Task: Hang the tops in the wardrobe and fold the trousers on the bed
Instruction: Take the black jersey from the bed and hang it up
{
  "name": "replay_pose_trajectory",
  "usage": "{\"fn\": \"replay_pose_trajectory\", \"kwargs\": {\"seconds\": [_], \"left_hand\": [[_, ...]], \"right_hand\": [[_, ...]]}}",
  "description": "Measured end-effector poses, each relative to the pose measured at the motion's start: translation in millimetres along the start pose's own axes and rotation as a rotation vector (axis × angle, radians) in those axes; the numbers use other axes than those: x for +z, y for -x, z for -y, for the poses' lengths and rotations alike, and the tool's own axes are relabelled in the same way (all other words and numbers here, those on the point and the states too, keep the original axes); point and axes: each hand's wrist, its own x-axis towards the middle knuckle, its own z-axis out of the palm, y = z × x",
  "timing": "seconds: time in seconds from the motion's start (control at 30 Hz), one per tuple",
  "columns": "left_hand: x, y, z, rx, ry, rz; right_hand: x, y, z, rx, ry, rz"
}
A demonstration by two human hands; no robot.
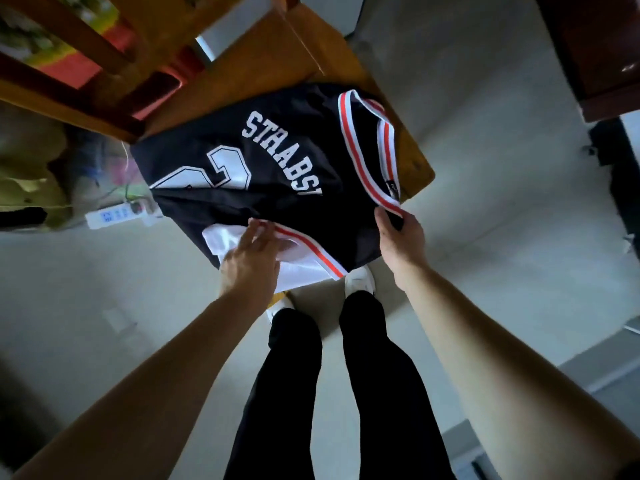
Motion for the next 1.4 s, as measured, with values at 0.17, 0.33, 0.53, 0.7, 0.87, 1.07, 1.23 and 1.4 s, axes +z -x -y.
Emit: {"fn": "replay_pose_trajectory", "kwargs": {"seconds": [0.17,0.33,0.53,0.7,0.87,1.07,1.23,1.4], "left_hand": [[-31.0,-6.1,-2.0,-0.159,0.109,0.062],[-94.9,11.1,4.1,-0.421,0.442,-0.004],[-176.6,51.3,4.4,-0.604,0.936,-0.175],[-289.8,116.5,-5.7,-0.691,1.505,-0.230],[-360.9,201.0,-11.7,-0.619,1.755,-0.110],[-376.5,309.7,0.9,-0.566,1.923,-0.653],[-401.1,428.5,20.9,-0.432,1.906,-1.004],[-426.1,556.1,22.3,-0.433,1.691,-1.339]], "right_hand": [[-8.6,19.3,27.2,-0.043,0.089,-0.033],[-39.1,73.5,111.0,-0.438,0.101,0.019],[-62.7,144.0,207.7,-0.853,0.055,0.096],[-80.5,235.9,278.4,-1.111,0.081,0.328],[-90.4,327.7,310.5,-1.273,0.153,0.584],[-95.8,417.0,318.8,-1.196,0.314,0.982],[-88.1,478.4,316.7,-1.176,0.624,1.205],[-56.2,571.7,315.3,-1.348,0.336,1.074]]}}
